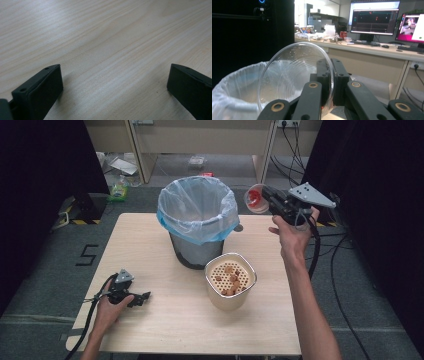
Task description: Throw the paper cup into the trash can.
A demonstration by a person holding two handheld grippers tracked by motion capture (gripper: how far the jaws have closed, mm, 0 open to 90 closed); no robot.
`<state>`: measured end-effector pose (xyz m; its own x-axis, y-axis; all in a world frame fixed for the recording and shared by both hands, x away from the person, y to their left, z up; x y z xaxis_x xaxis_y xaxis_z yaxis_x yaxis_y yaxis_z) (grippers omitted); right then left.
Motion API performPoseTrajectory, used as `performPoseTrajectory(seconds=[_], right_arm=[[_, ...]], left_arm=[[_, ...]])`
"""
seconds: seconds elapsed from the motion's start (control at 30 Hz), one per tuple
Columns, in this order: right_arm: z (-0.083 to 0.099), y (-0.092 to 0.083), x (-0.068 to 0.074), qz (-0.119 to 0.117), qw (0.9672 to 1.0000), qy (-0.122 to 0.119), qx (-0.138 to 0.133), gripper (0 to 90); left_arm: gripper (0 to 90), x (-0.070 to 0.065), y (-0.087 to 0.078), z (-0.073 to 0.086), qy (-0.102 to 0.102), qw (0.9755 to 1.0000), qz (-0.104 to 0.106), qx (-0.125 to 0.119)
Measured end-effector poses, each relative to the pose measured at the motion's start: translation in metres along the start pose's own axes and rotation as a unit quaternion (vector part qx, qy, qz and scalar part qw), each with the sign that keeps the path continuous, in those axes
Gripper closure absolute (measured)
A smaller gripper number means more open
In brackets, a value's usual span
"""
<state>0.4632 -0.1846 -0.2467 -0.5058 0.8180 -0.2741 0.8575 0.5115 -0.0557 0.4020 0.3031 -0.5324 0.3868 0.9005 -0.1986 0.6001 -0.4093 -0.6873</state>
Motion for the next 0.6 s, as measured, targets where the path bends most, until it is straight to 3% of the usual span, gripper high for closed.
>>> performPoseTrajectory(seconds=[0.3,0.6], right_arm=[[-0.028,0.026,0.009,-0.027,0.9996,-0.003,-0.009,86.7],[-0.034,0.064,0.034,-0.059,0.9982,-0.008,0.009,86.1]], left_arm=[[0.0,0.0,0.0,0.0,0.0,1.0,0.0,-0.001],[0.0,0.0,0.0,0.0,0.0,1.0,0.0,0.0]])
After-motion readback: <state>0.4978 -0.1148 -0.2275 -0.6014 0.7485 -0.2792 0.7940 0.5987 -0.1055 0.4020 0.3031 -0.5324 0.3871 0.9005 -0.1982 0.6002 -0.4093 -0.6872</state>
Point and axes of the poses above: each handheld gripper's, and its own axes: y roughly forward along the jaws, z roughly out of its underside, x roughly to its left, the point moved 1 cm from there along y, roughly forward along the jaws, and after that the axes turned 14 degrees about -y, right-handed, at the moved point
